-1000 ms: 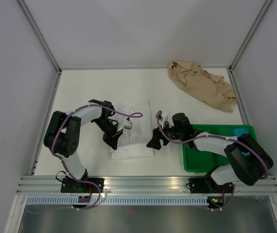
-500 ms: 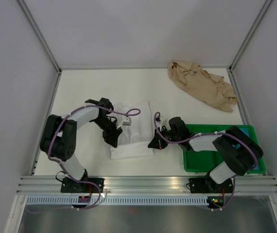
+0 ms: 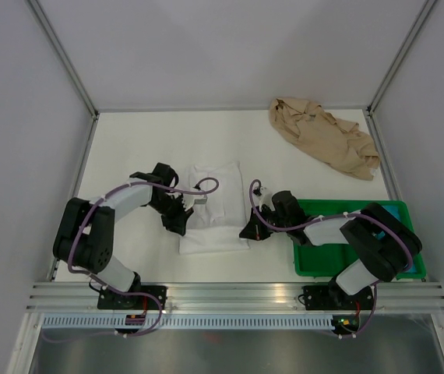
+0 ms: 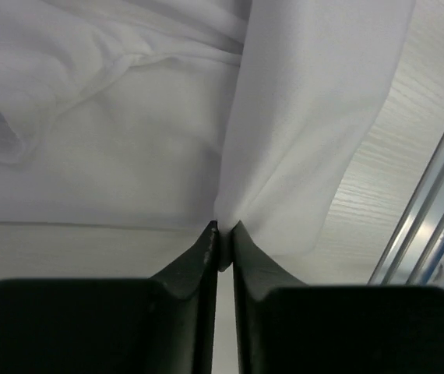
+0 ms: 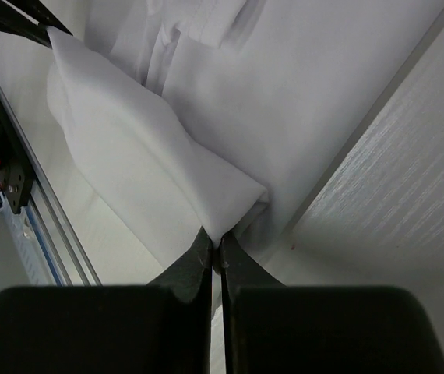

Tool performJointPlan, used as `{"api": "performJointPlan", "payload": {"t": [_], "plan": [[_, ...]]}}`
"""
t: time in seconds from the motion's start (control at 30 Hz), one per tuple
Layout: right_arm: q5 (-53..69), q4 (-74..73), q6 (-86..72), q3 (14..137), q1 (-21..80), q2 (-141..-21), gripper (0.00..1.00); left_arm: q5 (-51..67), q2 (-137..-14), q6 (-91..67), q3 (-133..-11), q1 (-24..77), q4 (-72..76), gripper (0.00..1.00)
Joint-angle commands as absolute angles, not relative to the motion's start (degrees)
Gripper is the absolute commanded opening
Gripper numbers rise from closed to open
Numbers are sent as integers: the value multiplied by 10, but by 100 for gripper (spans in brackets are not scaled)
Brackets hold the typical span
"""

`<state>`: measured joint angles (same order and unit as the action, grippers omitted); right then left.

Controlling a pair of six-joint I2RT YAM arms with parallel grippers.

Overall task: Roll the t-shirts
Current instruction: Roll the tshirt

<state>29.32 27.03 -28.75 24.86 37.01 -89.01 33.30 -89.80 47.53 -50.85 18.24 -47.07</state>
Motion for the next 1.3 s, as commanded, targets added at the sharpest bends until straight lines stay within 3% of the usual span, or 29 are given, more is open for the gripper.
{"api": "performJointPlan", "payload": {"t": [0.0,0.07,0.43,0.6,0.77,0.97,1.13,1.27], "plan": [[263,275,-299,247,369,-884,5,317,-914,423,-514,184,-404,11],[250,268,-299,243,369,-879,7,316,-922,420,-517,183,-403,3],[162,192,-294,241,362,-817,27,302,-933,424,-513,184,-403,3],[92,83,-247,278,363,-736,27,312,-928,421,-519,184,-404,4],[27,74,-234,283,417,-698,18,321,-921,418,-519,184,-403,5],[117,195,-238,300,488,-765,4,309,-925,409,-528,184,-403,8],[100,229,-252,290,490,-828,0,295,-923,398,-534,185,-403,11],[112,262,-293,272,461,-864,0,280,-915,393,-535,185,-403,22]]}}
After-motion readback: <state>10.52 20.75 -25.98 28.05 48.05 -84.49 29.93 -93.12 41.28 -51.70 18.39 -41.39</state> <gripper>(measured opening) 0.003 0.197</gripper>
